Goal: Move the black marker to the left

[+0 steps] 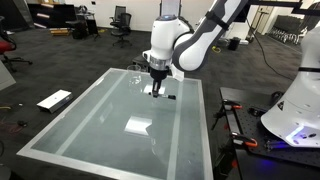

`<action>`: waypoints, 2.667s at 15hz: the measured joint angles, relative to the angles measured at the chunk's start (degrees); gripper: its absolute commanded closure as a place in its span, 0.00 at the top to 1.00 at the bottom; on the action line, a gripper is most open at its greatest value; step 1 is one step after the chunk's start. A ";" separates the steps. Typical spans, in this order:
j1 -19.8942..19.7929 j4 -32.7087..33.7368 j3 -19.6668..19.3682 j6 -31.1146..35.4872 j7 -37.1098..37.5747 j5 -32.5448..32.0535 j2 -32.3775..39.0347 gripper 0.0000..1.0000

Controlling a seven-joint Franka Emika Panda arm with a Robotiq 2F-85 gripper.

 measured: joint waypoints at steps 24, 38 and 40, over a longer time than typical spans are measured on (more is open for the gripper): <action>-0.32 16.24 6.75 -8.35 -0.47 3.65 -1.22 0.05; 3.73 32.70 8.57 -11.03 17.05 13.31 12.42 0.05; 4.29 36.01 8.76 -13.76 17.65 14.25 15.15 0.05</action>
